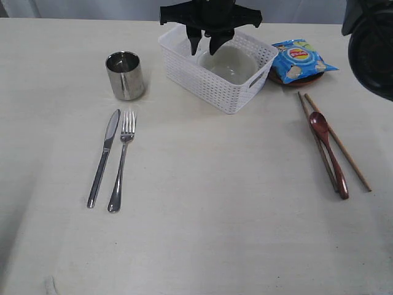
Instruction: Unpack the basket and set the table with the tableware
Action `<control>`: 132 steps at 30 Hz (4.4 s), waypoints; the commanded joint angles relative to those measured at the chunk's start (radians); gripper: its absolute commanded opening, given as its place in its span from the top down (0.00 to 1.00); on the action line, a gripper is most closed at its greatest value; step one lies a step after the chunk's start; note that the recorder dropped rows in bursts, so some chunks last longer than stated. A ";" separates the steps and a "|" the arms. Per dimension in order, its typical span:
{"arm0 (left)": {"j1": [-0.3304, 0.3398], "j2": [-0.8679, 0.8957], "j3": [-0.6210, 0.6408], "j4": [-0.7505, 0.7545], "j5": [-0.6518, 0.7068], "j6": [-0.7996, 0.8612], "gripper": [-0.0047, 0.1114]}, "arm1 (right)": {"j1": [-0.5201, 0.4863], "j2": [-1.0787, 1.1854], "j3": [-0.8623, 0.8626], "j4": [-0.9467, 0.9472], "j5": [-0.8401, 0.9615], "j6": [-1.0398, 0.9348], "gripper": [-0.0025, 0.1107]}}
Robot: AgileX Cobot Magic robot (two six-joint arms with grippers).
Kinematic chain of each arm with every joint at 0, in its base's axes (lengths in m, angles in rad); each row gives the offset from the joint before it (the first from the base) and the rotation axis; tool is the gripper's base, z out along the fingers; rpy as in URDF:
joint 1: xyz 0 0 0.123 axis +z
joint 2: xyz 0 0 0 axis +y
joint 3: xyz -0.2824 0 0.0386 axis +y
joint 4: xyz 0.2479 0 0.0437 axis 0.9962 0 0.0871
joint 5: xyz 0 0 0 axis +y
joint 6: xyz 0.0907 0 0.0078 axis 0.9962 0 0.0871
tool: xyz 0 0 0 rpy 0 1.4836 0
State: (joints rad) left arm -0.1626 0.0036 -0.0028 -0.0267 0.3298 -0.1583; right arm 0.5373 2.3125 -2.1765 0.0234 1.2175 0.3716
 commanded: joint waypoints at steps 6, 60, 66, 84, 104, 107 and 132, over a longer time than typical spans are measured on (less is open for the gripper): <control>0.001 -0.004 0.003 0.003 -0.011 0.001 0.96 | 0.006 0.007 0.002 -0.005 -0.148 0.188 0.65; 0.001 -0.004 0.003 0.003 -0.011 0.001 0.96 | -0.127 -0.031 0.263 -0.111 0.004 -0.255 0.98; 0.001 -0.004 0.003 -0.004 -0.011 0.001 0.96 | -0.127 -0.111 0.379 -0.226 0.004 -0.228 0.98; 0.001 -0.004 0.003 -0.004 -0.011 0.001 0.96 | -0.168 -0.179 0.421 -0.216 0.004 -0.185 0.95; 0.001 -0.004 0.003 -0.004 -0.011 0.001 0.96 | -0.300 -0.121 0.420 0.059 -0.128 -0.260 0.65; 0.001 -0.004 0.003 -0.004 -0.011 0.001 0.96 | -0.300 -0.111 0.420 0.043 -0.137 -0.260 0.65; 0.001 -0.004 0.003 -0.004 -0.011 0.001 0.96 | -0.300 -0.062 0.284 0.025 -0.011 -0.246 0.65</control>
State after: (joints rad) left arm -0.1626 0.0036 -0.0028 -0.0232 0.3298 -0.1583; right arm 0.2432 2.2434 -1.8864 0.0711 1.1888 0.1276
